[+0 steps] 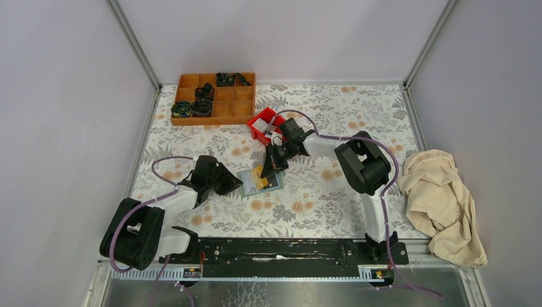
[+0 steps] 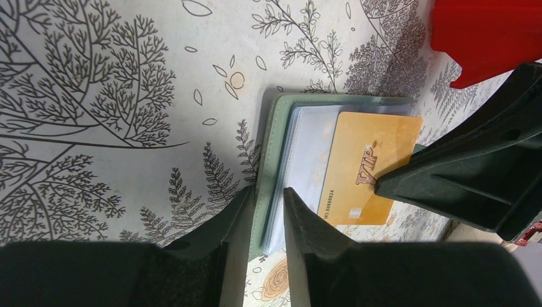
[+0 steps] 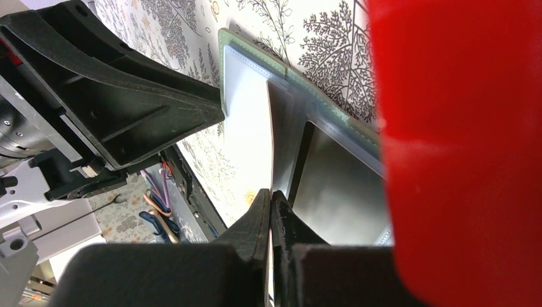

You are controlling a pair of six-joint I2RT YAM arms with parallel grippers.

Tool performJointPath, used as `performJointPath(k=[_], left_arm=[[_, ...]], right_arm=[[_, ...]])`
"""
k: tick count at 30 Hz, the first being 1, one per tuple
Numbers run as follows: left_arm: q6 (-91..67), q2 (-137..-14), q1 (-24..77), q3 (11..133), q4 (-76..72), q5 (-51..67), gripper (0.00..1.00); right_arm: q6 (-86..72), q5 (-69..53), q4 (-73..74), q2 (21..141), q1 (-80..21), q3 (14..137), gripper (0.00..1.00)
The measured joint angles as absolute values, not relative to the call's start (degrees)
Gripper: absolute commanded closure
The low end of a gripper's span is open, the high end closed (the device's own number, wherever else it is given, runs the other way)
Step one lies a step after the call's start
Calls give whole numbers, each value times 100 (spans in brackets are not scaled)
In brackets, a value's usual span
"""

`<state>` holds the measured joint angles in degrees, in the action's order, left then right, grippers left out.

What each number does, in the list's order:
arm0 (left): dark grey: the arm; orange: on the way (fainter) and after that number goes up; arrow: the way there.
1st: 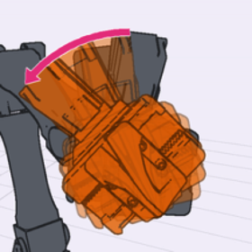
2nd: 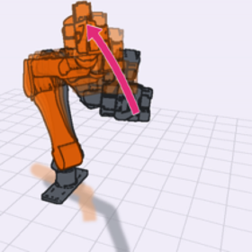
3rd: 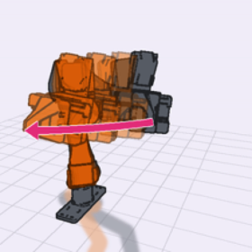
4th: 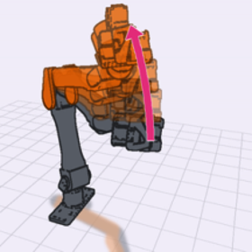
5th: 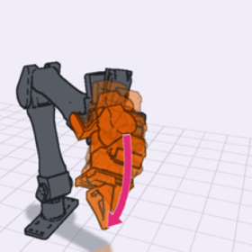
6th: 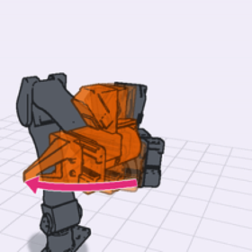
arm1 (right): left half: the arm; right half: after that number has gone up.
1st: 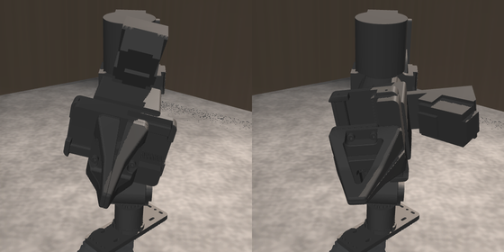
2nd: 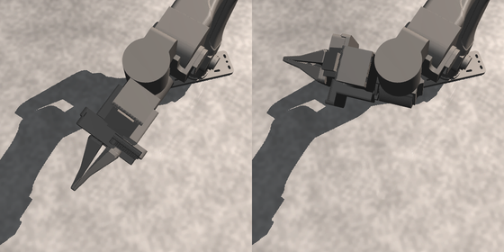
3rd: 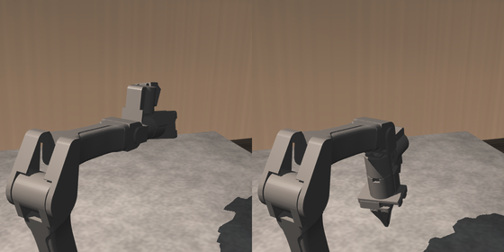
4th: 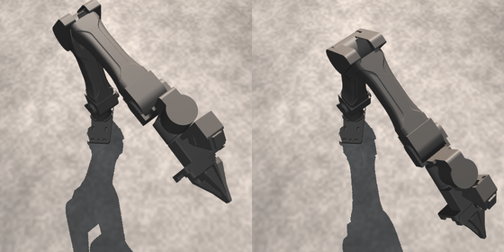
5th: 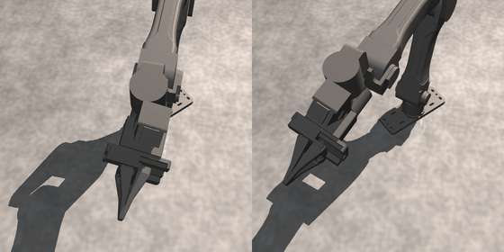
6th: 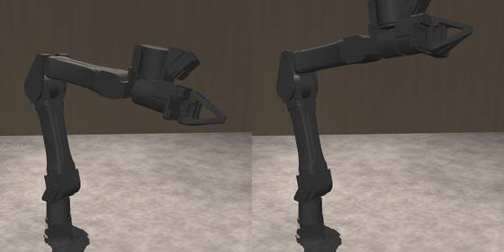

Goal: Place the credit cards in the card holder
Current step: Insert the credit card into the card holder.

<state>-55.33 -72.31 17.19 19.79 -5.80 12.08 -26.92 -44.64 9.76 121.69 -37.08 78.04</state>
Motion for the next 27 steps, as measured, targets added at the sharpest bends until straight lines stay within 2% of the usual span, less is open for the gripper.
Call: performJointPath(k=[27], left_arm=[[-5443, -7094, 1719, 1881, -561, 1227, 71]], right_arm=[[-2764, -3813, 827, 11828, -3712, 7424, 100]])
